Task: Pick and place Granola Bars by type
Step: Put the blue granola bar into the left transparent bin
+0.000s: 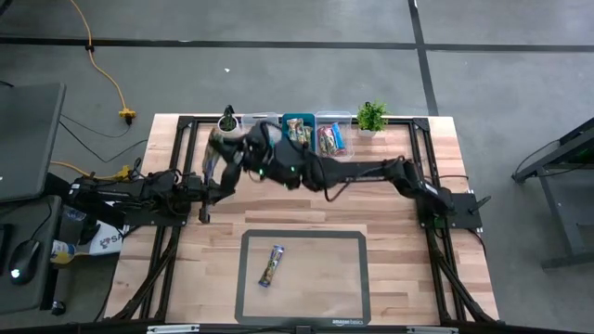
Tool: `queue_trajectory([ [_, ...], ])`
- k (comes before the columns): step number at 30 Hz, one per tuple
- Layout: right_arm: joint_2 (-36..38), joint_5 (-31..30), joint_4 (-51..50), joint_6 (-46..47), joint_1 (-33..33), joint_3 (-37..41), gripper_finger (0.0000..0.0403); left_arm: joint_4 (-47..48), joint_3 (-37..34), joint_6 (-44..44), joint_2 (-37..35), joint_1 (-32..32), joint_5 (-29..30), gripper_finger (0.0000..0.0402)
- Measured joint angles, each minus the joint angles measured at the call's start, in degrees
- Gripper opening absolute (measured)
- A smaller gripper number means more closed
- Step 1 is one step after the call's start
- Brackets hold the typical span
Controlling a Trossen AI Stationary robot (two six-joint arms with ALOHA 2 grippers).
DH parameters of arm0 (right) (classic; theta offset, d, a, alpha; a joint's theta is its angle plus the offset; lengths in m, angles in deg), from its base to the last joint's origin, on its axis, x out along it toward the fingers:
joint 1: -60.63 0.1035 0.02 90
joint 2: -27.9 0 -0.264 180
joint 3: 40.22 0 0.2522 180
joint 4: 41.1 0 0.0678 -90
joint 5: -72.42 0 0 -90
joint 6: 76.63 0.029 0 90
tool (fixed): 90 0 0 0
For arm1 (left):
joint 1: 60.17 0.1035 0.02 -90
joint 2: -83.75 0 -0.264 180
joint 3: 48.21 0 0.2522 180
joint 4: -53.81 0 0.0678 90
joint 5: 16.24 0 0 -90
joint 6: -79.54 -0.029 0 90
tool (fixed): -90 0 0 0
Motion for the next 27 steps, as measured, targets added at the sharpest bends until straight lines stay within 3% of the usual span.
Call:
queue_trajectory([
  [11, 0.0, 0.56, -0.46, 1.53, -9.93, 0.01, 0.003, 0.0, 0.01, -0.01, 0.0, 0.0, 0.0, 0.0001],
  [20, 0.0, 0.98, -15.21, 4.11, -18.07, 0.6, 0.0021, 0.0, 0.0, -0.02, 0.0, -0.02, 0.0, 0.0001],
  [27, -0.11, 9.39, -19.27, 10.22, -23.79, 6.19, 0.0032, 0.0, 0.0, -0.02, 0.0, 0.0, 0.0, 0.0001],
])
